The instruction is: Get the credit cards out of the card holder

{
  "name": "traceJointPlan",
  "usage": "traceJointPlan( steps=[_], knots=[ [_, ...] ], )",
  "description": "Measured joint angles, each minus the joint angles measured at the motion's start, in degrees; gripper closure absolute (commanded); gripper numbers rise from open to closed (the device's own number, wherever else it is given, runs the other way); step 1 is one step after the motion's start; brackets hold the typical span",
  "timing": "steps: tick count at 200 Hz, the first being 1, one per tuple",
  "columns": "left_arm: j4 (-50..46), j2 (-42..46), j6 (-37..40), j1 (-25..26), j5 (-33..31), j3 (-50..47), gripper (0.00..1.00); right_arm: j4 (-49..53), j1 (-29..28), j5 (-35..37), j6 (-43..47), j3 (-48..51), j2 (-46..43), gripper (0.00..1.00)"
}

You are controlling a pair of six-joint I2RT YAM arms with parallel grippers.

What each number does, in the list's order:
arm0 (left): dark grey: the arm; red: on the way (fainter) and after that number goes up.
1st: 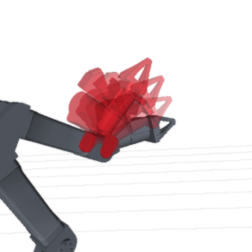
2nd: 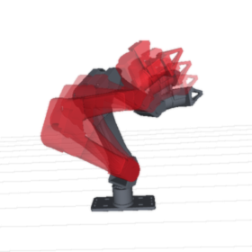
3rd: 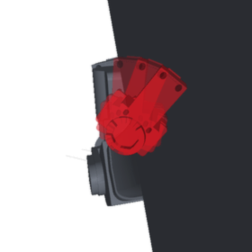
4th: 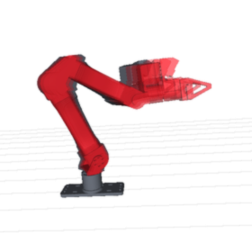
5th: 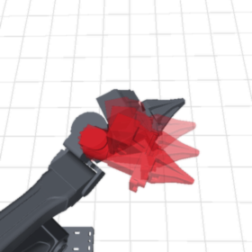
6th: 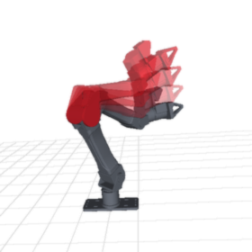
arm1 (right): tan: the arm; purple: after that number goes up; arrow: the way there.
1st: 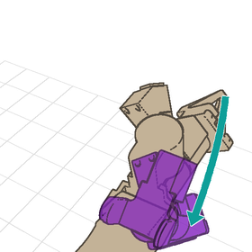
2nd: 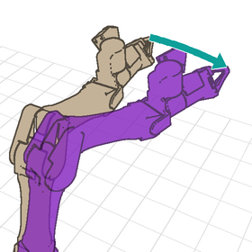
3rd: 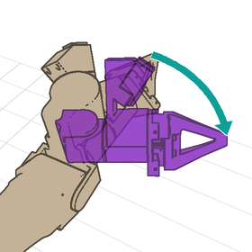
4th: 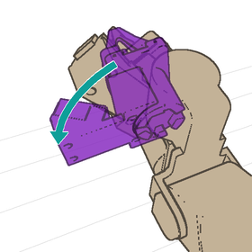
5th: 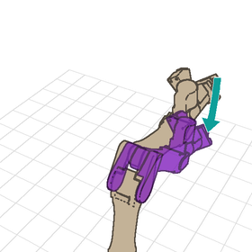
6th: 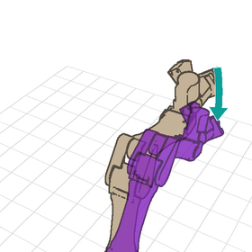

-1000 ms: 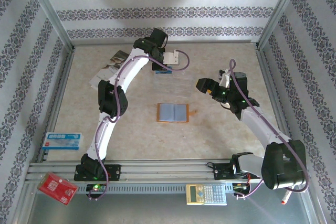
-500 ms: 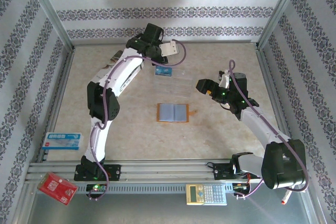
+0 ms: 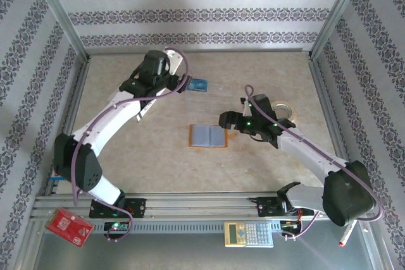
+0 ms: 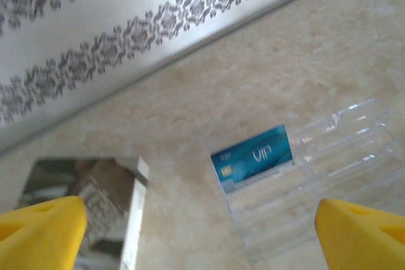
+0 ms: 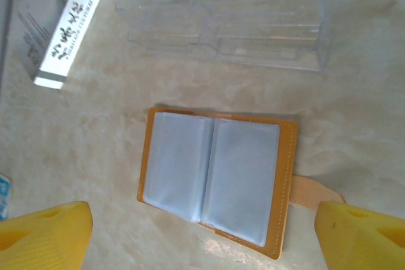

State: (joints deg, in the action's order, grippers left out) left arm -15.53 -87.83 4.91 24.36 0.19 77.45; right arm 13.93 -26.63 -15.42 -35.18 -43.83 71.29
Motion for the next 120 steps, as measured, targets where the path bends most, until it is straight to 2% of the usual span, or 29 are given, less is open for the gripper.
traceJointPlan(
  steps=[27,58,83,120],
  knots=[
    [-0.15,5.6,-11.17,-0.13,0.02,-8.33,0.01,2.29,-5.51,5.6,1.03,-3.43,5.11,0.1],
    [-1.95,7.76,-22.25,-0.63,2.69,-13.79,0.0,4.57,-10.51,10.88,1.92,-7.58,12.72,0.1],
    [-1.88,9.16,-28.37,-1.22,5.2,-19.89,0.0,6.67,-13.73,14.32,2.6,-11.74,19.1,0.12],
    [-1.38,9.4,-35.39,-3.72,9.75,-25.7,0.01,8.63,-15.82,16.55,2.93,-15.43,25.31,0.2]
  ],
)
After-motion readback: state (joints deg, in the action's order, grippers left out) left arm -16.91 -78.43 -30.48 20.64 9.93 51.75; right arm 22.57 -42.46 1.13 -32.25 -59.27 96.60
